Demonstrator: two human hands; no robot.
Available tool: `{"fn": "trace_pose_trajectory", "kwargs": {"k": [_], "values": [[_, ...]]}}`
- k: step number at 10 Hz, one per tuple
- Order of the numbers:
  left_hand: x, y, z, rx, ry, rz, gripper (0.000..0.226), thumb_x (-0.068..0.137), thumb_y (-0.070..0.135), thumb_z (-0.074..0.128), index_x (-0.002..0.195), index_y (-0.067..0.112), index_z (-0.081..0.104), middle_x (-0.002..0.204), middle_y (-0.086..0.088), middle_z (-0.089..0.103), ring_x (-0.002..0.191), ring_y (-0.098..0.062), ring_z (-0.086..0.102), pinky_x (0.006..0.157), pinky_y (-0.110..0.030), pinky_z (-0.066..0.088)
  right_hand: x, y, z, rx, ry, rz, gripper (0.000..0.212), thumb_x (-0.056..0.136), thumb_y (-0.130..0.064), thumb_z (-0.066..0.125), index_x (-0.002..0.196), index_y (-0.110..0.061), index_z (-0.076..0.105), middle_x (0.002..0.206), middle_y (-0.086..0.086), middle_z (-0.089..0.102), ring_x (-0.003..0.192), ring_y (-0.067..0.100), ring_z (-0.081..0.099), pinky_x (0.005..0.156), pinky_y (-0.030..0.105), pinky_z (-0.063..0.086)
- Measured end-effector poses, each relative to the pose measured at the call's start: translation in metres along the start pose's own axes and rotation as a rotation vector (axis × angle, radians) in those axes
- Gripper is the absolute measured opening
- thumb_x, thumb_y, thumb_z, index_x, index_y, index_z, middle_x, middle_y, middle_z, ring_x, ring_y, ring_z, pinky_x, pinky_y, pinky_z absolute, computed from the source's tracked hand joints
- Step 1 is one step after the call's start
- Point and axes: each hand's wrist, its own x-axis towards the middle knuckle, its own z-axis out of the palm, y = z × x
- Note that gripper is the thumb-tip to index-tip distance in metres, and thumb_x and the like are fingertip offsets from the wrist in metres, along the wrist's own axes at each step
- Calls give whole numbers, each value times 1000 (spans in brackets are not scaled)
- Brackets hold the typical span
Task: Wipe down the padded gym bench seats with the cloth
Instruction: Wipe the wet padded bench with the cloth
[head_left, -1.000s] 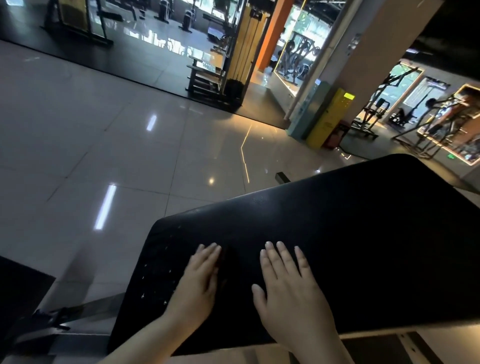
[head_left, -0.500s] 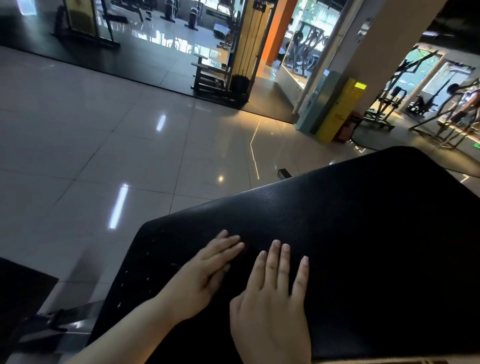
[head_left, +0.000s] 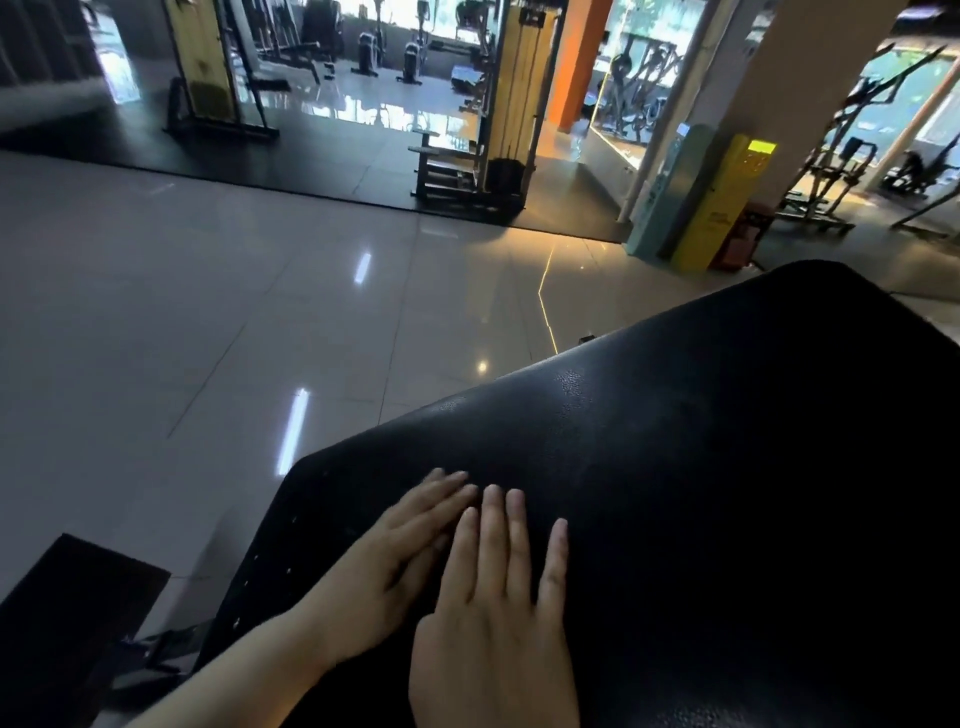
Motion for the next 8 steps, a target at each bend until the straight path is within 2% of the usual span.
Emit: {"fn": "trace_pose_trajectory", "kwargs": {"k": [1, 2, 3, 4, 5, 6, 7, 8], "values": [[9, -42, -23, 9, 144, -231, 60, 103, 11, 43, 146, 51, 30, 160, 24, 18, 151, -2, 6, 125, -40, 12, -2, -4, 0, 3, -89, 22, 70, 79, -36, 35, 122, 9, 67, 136, 30, 57, 129, 46, 54, 105, 63, 26], [37, -37, -13, 41, 225, -323, 53, 105, 19, 42, 150, 42, 27, 159, 24, 14, 151, 0, 0, 126, -35, 9, -3, -7, 1, -29, -145, 58, 68, 83, -32, 35, 129, 13, 58, 143, 33, 48, 136, 47, 46, 111, 68, 23], [36, -12, 3, 90, 203, -143, 55, 105, 21, 41, 155, 34, 24, 162, 24, 12, 148, 8, -5, 121, -22, 2, -4, -4, -1, -29, -132, 54, 69, 83, -30, 34, 132, 13, 55, 145, 31, 47, 138, 43, 45, 113, 69, 28], [8, 7, 1, -59, 108, -98, 55, 104, 20, 44, 154, 39, 26, 160, 26, 15, 147, 10, 3, 120, -20, 10, -1, -4, 1, -65, -130, 65, 69, 82, -30, 34, 133, 9, 57, 144, 26, 51, 138, 39, 47, 112, 69, 29], [-18, -17, -10, 46, 117, -58, 46, 105, 29, 37, 151, 29, 37, 159, 22, 24, 149, 5, 7, 122, -23, 14, 11, -21, 13, -92, -209, 51, 64, 88, -35, 35, 134, 3, 59, 146, 19, 52, 142, 35, 43, 115, 67, 25], [-26, -59, -24, 153, 147, -201, 48, 106, 31, 33, 153, 28, 33, 162, 19, 12, 151, 1, -1, 125, -28, 6, 23, -43, 29, -139, -351, 54, 65, 93, -41, 30, 141, -3, 53, 153, 18, 43, 147, 35, 29, 115, 68, 20], [-23, -75, -25, 237, 180, -371, 53, 107, 31, 30, 158, 26, 13, 162, 15, -6, 150, -6, -16, 123, -27, -10, 37, -68, 32, -338, -499, 80, 64, 103, -48, 14, 158, -18, 2, 164, 21, -7, 152, 43, -12, 112, 74, -8], [-38, -67, -20, 160, 84, -342, 56, 107, 33, 29, 156, 31, 2, 161, 20, -16, 143, 4, -29, 122, -24, -9, 35, -89, 33, -407, -554, 108, 66, 103, -52, 11, 156, -22, -14, 160, 25, -24, 147, 48, -25, 107, 76, -14]]}}
